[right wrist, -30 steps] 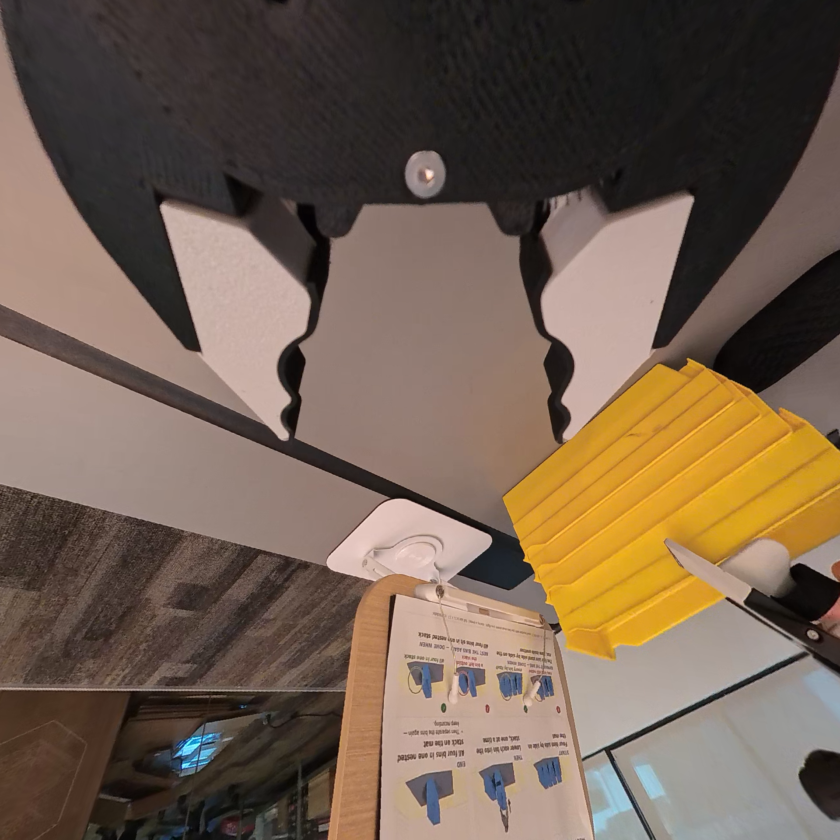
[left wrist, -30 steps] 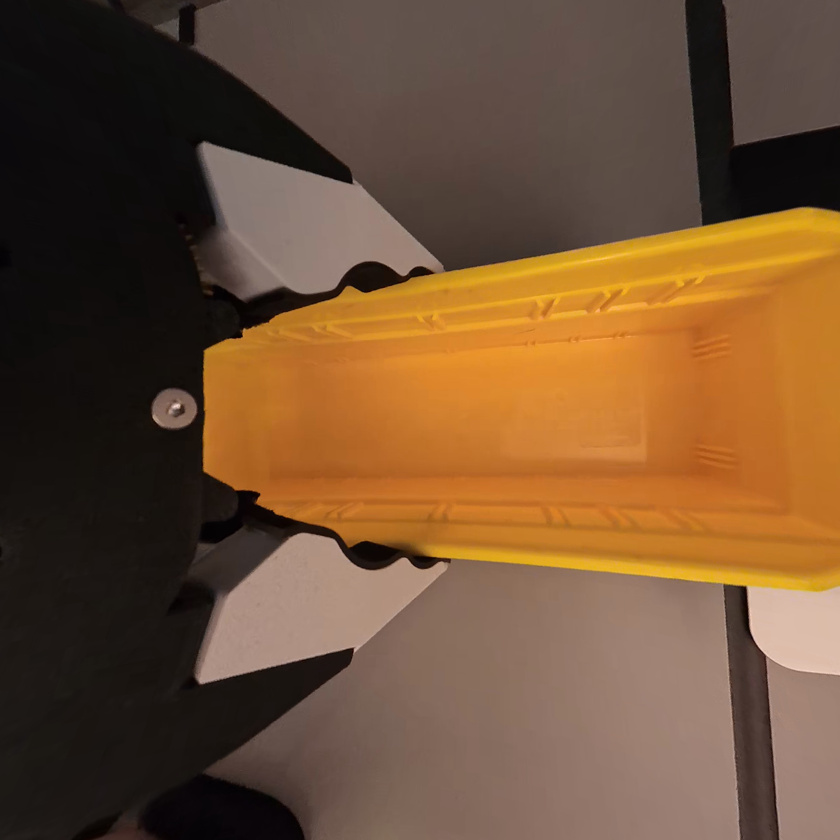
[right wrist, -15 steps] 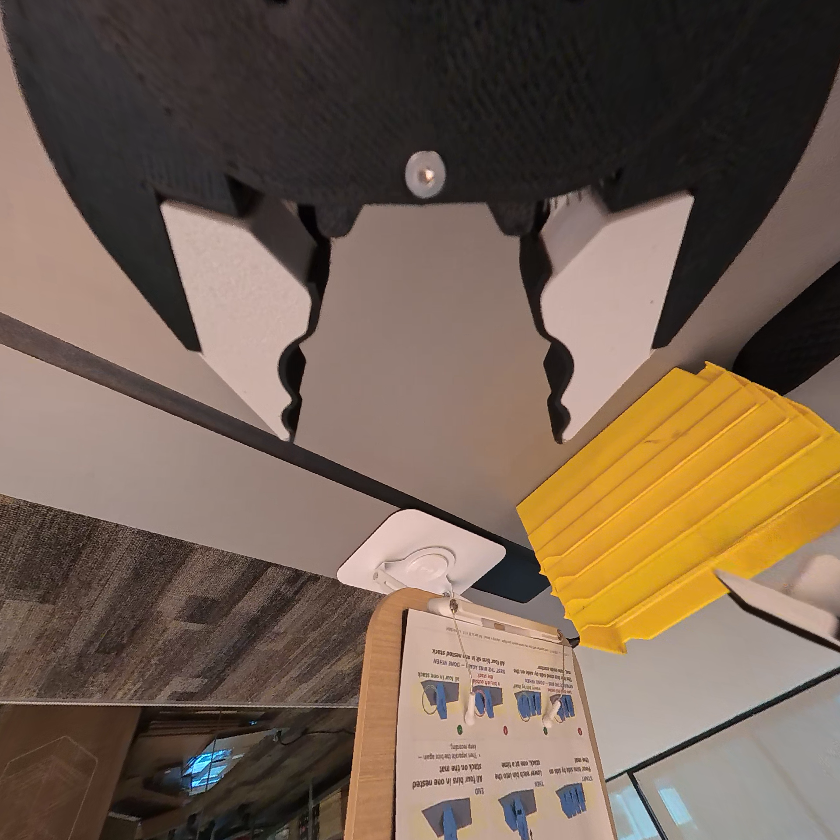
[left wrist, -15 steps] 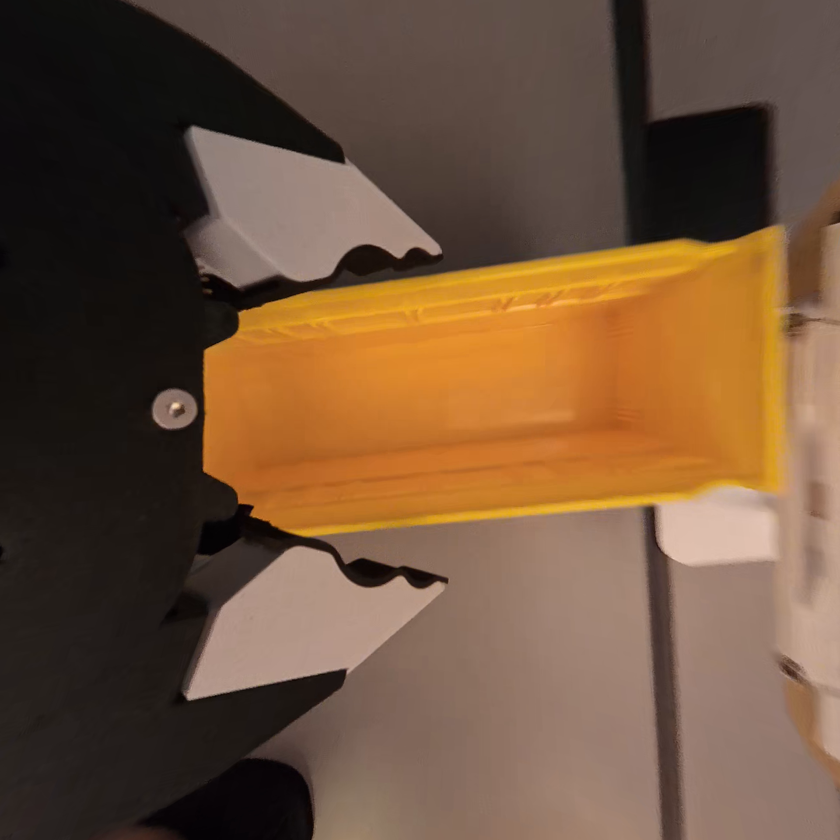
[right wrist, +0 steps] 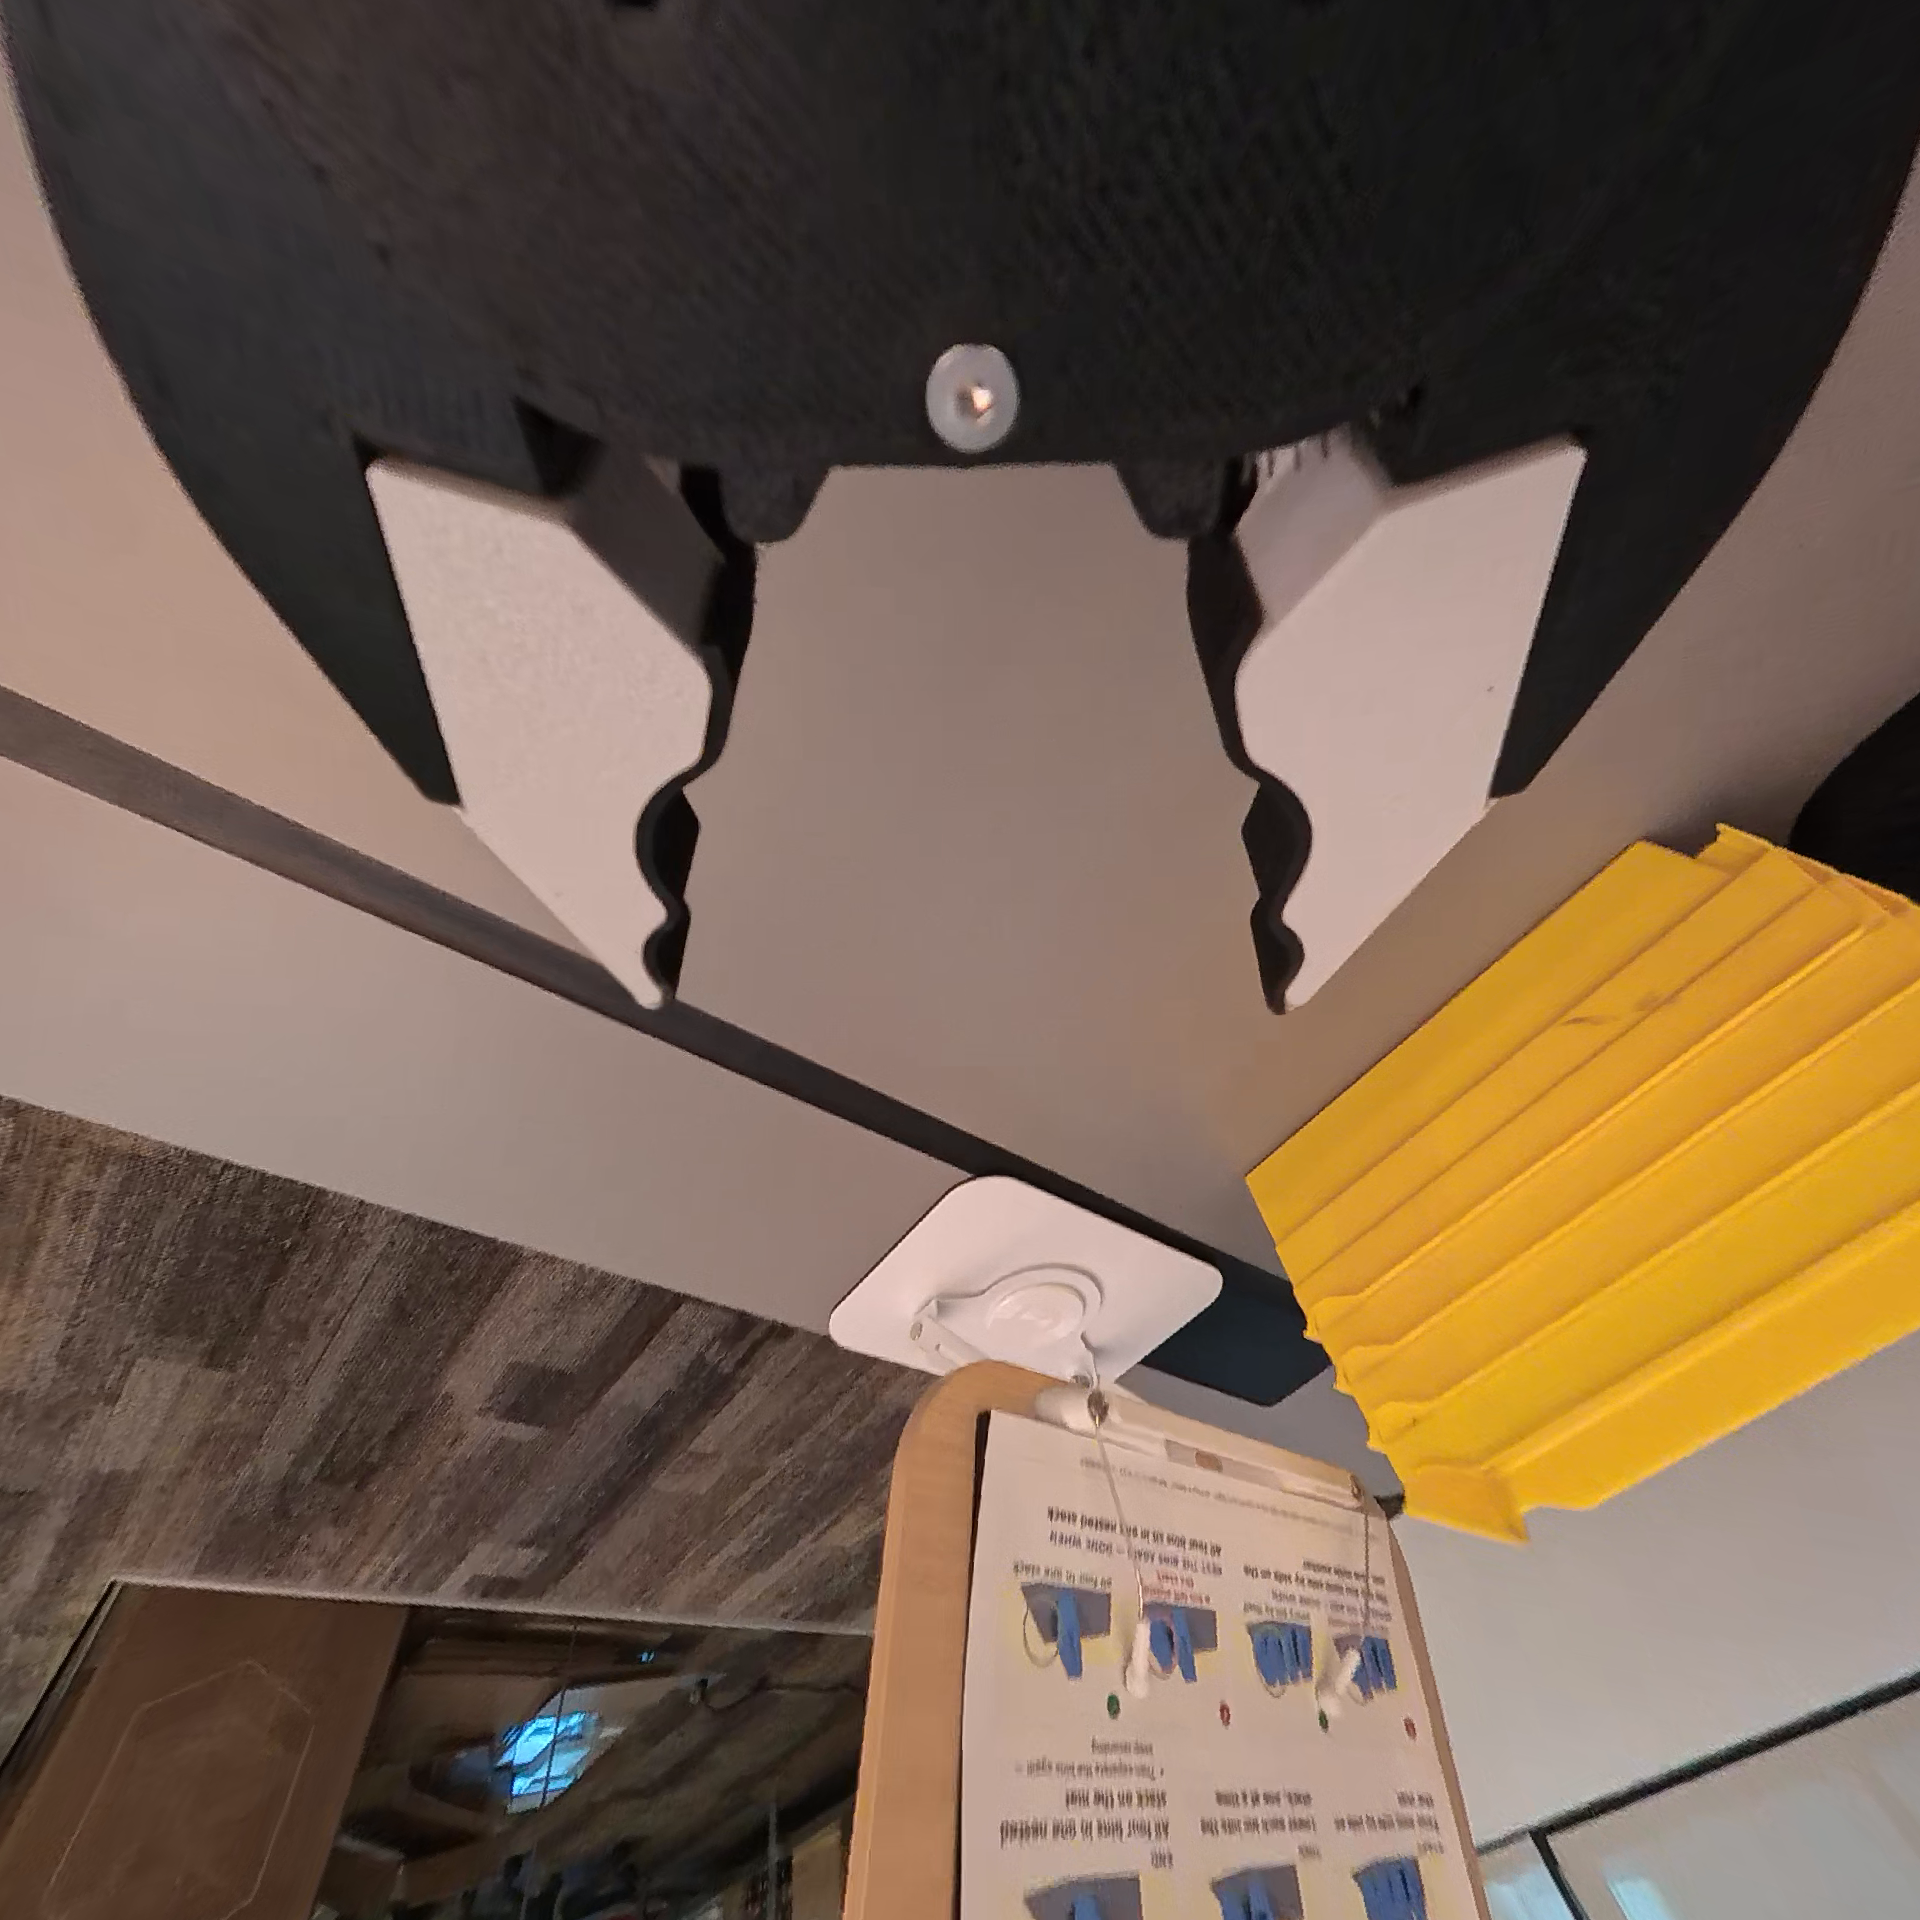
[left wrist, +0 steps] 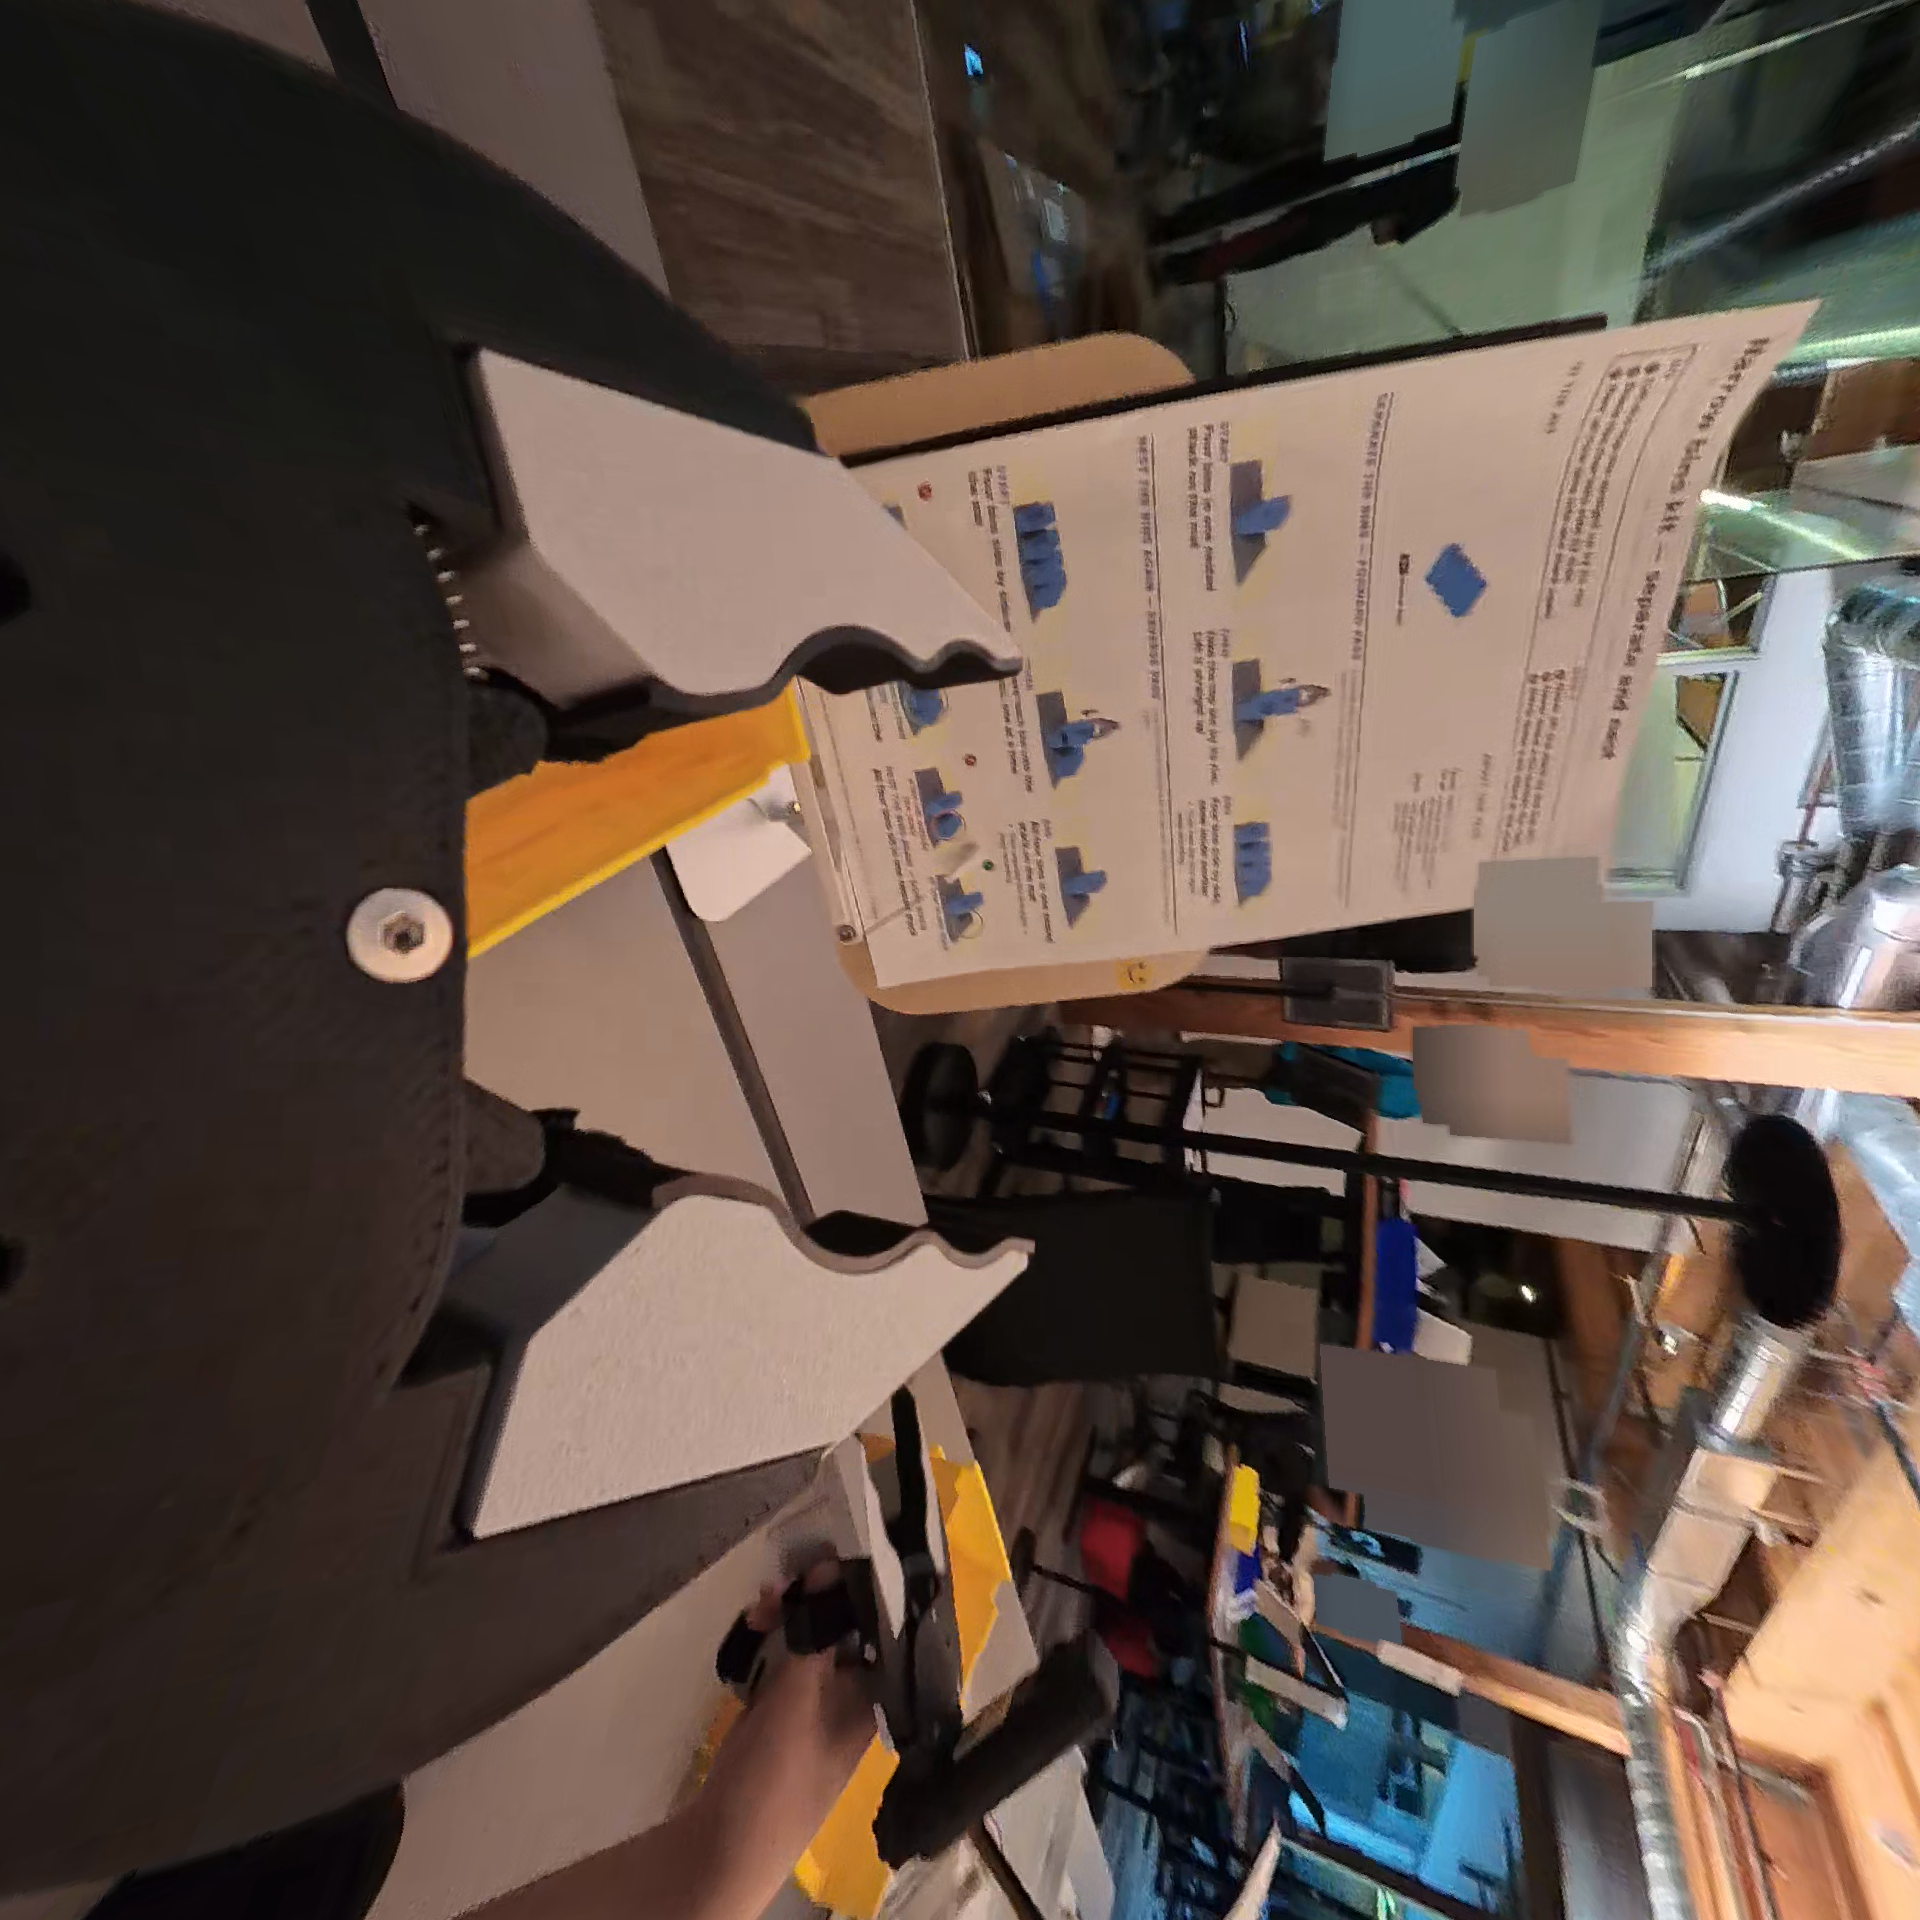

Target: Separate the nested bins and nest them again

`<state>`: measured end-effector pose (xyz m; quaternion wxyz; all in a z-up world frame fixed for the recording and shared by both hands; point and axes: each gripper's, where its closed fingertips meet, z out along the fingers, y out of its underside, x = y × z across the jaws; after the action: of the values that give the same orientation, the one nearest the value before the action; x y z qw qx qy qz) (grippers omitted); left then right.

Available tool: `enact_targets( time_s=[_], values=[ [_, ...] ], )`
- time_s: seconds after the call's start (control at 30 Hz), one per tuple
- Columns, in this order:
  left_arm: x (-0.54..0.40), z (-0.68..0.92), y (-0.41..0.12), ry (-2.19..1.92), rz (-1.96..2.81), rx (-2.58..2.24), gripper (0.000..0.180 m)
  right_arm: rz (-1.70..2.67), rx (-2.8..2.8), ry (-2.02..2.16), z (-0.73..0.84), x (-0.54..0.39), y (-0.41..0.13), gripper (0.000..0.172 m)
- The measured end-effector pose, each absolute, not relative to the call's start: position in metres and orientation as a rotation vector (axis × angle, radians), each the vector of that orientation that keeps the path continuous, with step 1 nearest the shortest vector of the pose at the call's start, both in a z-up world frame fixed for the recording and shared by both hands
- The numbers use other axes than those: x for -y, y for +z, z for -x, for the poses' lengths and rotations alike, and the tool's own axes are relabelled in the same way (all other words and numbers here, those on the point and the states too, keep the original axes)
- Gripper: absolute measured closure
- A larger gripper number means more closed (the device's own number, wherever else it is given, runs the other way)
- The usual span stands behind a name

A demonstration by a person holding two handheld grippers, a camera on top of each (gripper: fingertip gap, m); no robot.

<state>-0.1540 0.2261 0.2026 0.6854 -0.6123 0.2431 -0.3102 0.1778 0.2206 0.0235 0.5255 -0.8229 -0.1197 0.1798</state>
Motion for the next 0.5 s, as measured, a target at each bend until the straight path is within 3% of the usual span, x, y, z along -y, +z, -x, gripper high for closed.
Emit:
enact_targets(
  time_s=[0.3, 0.5],
  values=[
    [-0.191, 0.146, 0.208, -0.858, 1.201, -0.594, 0.083, 1.793, 0.221, 0.464, -0.165, -0.233, 0.052, 0.063],
    [-0.191, 0.16, 0.23, -0.842, 1.155, -0.667, 0.084, 1.81, 0.215, 0.527, -0.129, -0.243, 0.043, 0.066]
  ],
)
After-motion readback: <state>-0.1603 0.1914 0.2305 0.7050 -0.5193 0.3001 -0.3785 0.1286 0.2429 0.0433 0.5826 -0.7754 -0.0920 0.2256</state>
